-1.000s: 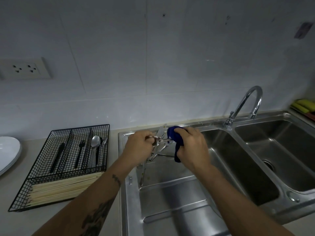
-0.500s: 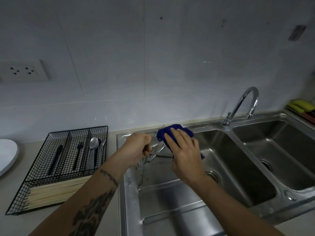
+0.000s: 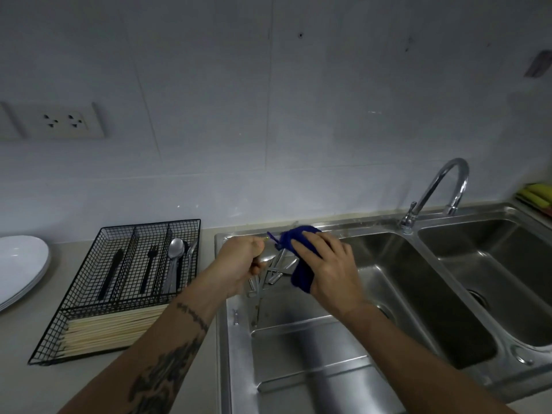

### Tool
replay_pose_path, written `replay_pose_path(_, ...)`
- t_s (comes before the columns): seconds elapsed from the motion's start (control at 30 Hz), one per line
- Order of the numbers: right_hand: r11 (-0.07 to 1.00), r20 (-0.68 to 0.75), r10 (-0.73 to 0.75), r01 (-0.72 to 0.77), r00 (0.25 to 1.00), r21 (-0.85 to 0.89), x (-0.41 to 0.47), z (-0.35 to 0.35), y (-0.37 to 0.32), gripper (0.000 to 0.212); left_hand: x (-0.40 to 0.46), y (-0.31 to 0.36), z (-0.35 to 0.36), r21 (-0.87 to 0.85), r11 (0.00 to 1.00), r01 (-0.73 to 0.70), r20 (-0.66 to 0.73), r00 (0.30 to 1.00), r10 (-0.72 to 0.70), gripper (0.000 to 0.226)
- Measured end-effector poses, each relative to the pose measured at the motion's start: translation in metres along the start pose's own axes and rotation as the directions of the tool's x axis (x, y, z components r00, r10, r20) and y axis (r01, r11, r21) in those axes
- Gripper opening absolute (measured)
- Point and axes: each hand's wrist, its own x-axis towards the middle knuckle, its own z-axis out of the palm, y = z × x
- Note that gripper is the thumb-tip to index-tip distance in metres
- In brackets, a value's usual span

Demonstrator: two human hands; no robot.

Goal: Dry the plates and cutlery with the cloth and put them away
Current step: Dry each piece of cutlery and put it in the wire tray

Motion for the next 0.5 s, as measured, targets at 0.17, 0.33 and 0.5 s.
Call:
replay_pose_path(0.17,0.998,-0.010,-0.057,0.057,0.998,0.000,-0.005,0.003,-0.014,0.067,0.001,-0.002,-0.002,0.007,1.000,0.007,-0.028,1.000,-0.007,0.025)
replay_pose_path(0.33,0.999,-0.018,0.047,-0.046,0.999,0.029,0.004,0.001,-0.003,0.069,0.003,-0.002,0.003,0.062,0.997,-0.036,-0.020,0.999,0.037,0.021)
replay_pose_path(0.5,0.999,-0.033,-0.006,0.008,0.999,0.049,0.006,-0.001,-0.021,0.067,0.005,-0.003,0.004,0.060,0.998,-0.034,-0.034,0.999,0.036,0.024)
